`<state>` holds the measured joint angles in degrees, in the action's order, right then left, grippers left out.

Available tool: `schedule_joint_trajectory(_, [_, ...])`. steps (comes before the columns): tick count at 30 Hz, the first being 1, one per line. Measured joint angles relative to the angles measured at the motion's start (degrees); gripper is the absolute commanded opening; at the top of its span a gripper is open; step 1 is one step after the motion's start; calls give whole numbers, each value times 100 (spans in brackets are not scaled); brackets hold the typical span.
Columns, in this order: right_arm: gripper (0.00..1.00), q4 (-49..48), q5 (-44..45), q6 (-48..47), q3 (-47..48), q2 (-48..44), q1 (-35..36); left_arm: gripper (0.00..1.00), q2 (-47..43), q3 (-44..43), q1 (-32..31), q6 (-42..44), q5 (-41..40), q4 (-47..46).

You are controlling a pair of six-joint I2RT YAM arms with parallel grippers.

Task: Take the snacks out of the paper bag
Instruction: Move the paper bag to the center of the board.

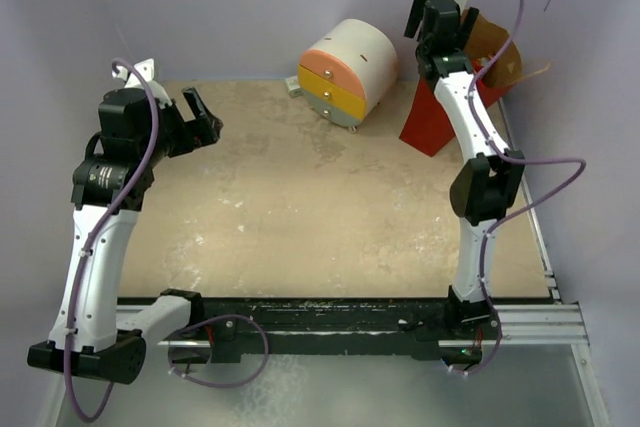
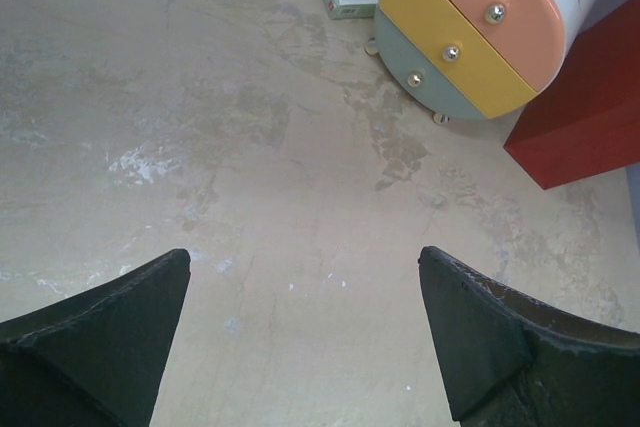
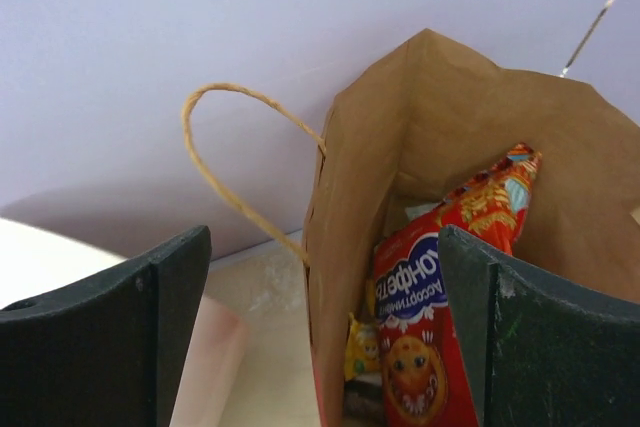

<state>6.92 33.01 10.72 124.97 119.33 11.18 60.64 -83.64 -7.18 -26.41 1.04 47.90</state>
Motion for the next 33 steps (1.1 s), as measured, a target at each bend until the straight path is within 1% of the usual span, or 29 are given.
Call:
schedule_joint_trajectory(5, [92,-313,-278,-415,417,719,-101,99,315,-254,0,7,-2,-28])
schedule_joint_trajectory(6, [89,-380,-297,-503,461,813,-101,99,385,-308,0,11,-2,-42])
schedule_joint_trajectory(8, [79,-494,-315,-673,544,994,-96,99,531,-389,0,46,-7,-76])
schedule_joint_trajectory(9, [73,-546,-313,-761,573,1075,-96,99,577,-404,0,48,-7,-76])
schedule_joint_trajectory(10, [62,-605,-293,-846,599,1158,-96,99,629,-417,0,50,-9,-79])
schedule_joint_trajectory(13, [39,-734,-249,-1091,658,1340,-98,99,804,-492,0,48,-9,-68])
schedule_joint_trajectory(15, [21,-726,-249,-1172,658,1377,-105,99,883,-544,0,48,-7,-70])
schedule_joint_trajectory(17, [9,-748,-247,-1215,658,1368,-114,99,927,-566,0,46,-7,-81])
schedule_joint_trajectory(19, [1,-767,-249,-1165,658,1333,-114,99,951,-566,0,39,0,-111])
schedule_joint_trajectory(22, [0,-713,-264,-1073,584,1207,-120,99,1058,-568,0,-7,55,-254])
schedule_joint_trajectory(25, [0,-570,-278,-975,225,852,-133,99,1281,-579,0,-81,195,-426])
schedule_joint_trajectory(29, [0,-369,-306,-850,-457,146,-173,99,1628,-581,0,-302,487,-522])
schedule_joint_trajectory(33, [0,-103,-361,-682,-1231,-721,-181,99,1615,-487,0,-516,789,-520])
